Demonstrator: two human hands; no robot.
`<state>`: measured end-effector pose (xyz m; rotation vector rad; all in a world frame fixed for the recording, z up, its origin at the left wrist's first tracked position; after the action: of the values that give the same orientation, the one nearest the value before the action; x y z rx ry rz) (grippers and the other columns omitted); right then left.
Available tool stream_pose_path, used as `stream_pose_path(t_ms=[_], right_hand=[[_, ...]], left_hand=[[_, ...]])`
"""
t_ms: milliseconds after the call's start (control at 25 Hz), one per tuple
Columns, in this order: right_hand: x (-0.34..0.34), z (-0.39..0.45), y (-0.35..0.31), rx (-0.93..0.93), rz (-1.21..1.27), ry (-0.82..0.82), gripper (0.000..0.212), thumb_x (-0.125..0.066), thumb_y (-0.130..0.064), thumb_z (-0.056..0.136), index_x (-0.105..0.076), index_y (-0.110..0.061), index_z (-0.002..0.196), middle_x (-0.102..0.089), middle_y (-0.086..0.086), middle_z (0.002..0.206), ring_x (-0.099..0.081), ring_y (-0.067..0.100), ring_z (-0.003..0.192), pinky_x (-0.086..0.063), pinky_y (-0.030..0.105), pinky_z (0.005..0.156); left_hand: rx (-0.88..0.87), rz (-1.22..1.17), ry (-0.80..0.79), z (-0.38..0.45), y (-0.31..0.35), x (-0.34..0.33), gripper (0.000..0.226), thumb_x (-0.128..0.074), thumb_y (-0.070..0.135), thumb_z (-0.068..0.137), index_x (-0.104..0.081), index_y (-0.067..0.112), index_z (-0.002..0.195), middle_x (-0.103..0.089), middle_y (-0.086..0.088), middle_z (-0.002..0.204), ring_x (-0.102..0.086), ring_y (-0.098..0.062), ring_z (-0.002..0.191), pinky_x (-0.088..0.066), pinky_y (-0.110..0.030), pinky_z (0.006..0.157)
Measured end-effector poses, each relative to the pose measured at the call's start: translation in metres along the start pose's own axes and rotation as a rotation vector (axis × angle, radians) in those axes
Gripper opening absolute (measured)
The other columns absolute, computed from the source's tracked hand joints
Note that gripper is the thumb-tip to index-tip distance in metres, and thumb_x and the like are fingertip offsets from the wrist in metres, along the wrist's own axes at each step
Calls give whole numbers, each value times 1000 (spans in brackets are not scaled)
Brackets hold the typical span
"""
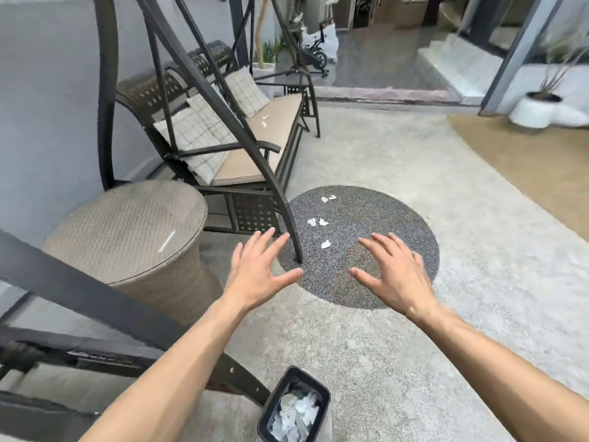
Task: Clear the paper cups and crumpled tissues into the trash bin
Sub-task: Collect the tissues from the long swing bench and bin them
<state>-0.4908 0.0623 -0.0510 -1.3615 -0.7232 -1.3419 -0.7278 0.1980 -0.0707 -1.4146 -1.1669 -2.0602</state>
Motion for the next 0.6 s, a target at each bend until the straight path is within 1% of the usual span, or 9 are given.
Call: stream_pose_path(t_ms=[80, 200, 400, 600], right_hand=[[24, -2, 4, -24, -15, 42, 74, -38, -77, 80, -27, -44, 144, -27, -7, 156, -14, 18, 146, -18, 52, 114], [49, -7, 12, -61, -28, 94, 76, -35, -81, 77, -26, -46, 144, -25, -7, 157, -12, 19, 146, -19, 53, 115], [67, -5, 41, -128, -31, 119, 80, -31, -83, 75, -24, -46, 146, -22, -6, 158, -10, 20, 147, -19, 55, 115], [62, 19, 95, -169, -34, 68, 82, -28, -84, 75, -19, -46, 148, -16, -5, 160, -4, 19, 148, -15, 55, 116]], left_hand=[[-53, 38, 29, 5, 9, 14, 90, -31, 92, 69, -13, 52, 147, -12, 11, 161, 0, -10, 148, 4, -46, 118], [-111, 46, 64, 14, 21, 27, 92, -28, 94, 68, -1, 54, 146, -6, 12, 162, 4, -9, 148, 9, -44, 116], [-143, 61, 41, 40, 41, 21, 96, -25, 96, 66, -3, 51, 148, 0, 11, 162, 9, -10, 148, 8, -48, 118], [-154, 94, -1, 85, 73, -12, 97, -21, 97, 66, -2, 51, 149, 3, 11, 163, 11, -10, 147, 8, -49, 118]])
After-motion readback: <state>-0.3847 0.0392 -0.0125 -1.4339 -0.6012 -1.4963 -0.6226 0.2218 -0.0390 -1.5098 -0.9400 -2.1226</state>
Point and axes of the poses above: each hand's wrist, its own z-axis towards the middle knuckle, its own x-axis out of the back of the hand, y = z × x, the point moved 3 cm from there along z, towards the middle knuckle
